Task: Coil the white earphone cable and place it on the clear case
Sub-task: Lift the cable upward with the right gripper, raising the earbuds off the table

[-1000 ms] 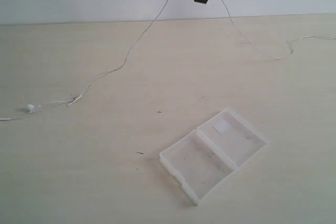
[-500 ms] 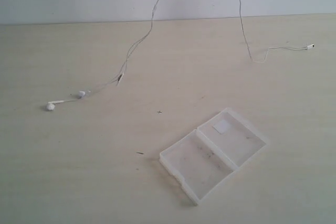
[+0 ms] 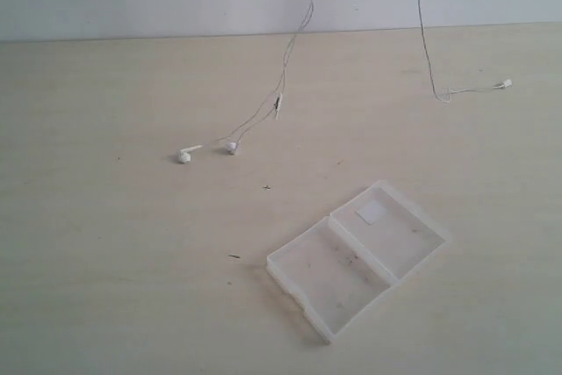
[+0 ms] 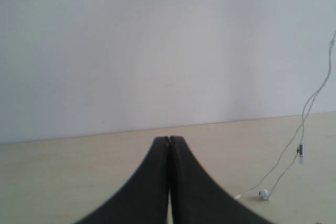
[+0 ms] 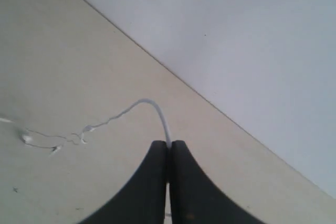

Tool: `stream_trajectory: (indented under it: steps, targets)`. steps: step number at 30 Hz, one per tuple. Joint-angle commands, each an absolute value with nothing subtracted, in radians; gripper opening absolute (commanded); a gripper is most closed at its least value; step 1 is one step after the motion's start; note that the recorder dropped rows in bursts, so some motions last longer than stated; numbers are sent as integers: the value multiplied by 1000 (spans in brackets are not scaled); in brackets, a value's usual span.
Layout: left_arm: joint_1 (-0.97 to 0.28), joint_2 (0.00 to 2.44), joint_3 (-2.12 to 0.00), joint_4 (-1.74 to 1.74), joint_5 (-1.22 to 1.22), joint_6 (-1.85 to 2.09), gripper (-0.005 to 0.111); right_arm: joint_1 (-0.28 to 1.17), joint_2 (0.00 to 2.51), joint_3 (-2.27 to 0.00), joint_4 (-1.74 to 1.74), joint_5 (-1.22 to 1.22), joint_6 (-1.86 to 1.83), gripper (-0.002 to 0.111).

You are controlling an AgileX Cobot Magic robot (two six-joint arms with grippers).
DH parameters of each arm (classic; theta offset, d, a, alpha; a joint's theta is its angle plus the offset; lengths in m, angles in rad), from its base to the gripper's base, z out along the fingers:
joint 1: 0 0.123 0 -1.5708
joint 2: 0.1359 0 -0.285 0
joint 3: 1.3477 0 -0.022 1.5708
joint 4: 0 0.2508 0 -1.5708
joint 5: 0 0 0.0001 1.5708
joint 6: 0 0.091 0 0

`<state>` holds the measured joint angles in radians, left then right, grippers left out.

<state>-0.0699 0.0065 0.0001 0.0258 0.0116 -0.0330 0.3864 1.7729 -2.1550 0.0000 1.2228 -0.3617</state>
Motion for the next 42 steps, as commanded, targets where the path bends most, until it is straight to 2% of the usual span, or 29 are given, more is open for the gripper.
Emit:
stream_trajectory:
  steps: [1, 6, 14, 27, 36, 42]
  targets:
    - [-68, 0, 0, 20, 12, -35, 0, 329, 1708, -2108, 129, 1221, -281, 0]
    - [-68, 0, 0, 20, 12, -35, 0, 329, 1587, -2006, 171, 1006, -222, 0]
    - [-68, 0, 0, 20, 12, -35, 0, 329, 1531, -1997, 181, 955, -220, 0]
    - [-68, 0, 0, 20, 12, -35, 0, 329, 1534, -2012, 179, 1049, -226, 0]
    - [-68, 0, 0, 121, -85, 119, 0, 329, 1534, -2012, 181, 1053, -242, 0]
    - [-68, 0, 0, 92, -114, -200, 0, 329, 1536, -2012, 177, 1047, -244, 0]
